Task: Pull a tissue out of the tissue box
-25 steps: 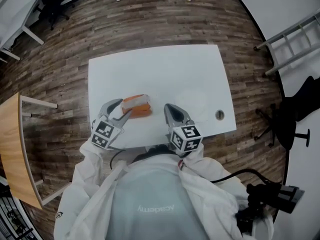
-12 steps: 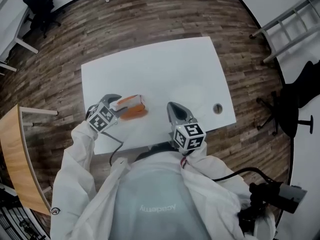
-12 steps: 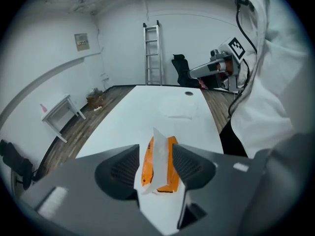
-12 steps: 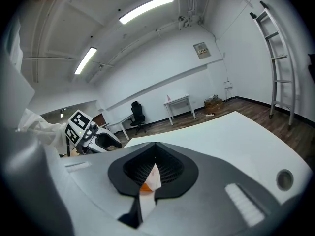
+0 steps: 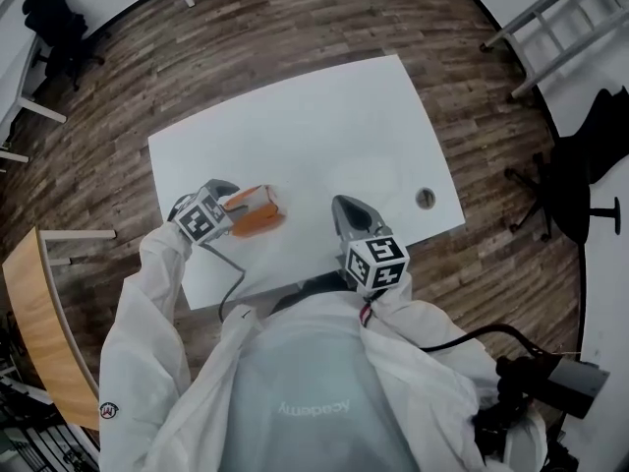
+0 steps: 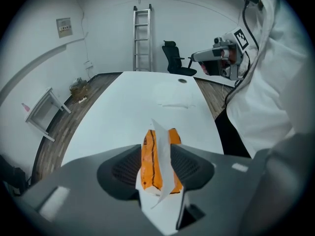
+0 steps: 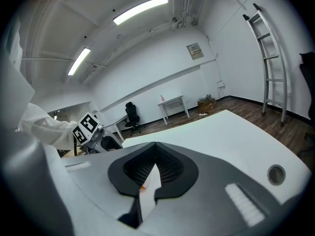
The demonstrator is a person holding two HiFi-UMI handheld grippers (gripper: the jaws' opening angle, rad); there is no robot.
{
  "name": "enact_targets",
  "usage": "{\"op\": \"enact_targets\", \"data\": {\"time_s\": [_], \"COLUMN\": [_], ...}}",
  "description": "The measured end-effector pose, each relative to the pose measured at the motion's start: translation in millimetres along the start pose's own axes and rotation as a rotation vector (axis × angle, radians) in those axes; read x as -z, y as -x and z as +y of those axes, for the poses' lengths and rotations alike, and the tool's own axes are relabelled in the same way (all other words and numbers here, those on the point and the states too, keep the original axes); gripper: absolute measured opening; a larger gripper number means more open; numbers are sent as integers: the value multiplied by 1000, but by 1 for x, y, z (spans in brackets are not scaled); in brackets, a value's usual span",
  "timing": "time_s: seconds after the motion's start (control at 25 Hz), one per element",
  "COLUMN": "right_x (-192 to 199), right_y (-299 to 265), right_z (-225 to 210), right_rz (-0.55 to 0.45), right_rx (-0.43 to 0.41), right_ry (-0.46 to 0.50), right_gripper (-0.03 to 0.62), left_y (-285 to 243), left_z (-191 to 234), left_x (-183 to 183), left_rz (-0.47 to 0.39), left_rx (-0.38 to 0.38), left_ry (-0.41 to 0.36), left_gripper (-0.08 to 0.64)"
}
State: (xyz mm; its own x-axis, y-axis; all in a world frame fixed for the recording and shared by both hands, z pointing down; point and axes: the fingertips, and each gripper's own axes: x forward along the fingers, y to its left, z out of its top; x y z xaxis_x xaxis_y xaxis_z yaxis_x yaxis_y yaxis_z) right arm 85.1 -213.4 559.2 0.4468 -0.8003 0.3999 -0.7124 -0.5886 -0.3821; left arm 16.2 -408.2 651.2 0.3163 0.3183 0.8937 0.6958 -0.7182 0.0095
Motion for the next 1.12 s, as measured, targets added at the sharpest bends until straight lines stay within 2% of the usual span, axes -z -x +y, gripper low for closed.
{"op": "enact_targets", "data": {"time_s": [0.28,0.44,0.76,0.96,1.12], "right_x": [0,1,4,6,7], "right_y": [5,6,8,9,8], "right_z": [-4,-9,-11,-13,-15], "right_rz": [-8,-8,-2,0,4], "right_rx": [26,37,38,41,43], "right_ry": [-9,-12,-9,-12,-12], "right_gripper": [2,2,2,2,2], "left_y": [-22,-27,-33,-36,-39], "left_z": [-6,-9,-13,-14,-13], "left_x": [9,8,3,3,4], "left_rz": [39,58,59,61,59], "left_rx": [48,70,89,84,85], "left_ry": [-30,-19,-27,-38,-43], "left_gripper": [184,174,116,103,59]}}
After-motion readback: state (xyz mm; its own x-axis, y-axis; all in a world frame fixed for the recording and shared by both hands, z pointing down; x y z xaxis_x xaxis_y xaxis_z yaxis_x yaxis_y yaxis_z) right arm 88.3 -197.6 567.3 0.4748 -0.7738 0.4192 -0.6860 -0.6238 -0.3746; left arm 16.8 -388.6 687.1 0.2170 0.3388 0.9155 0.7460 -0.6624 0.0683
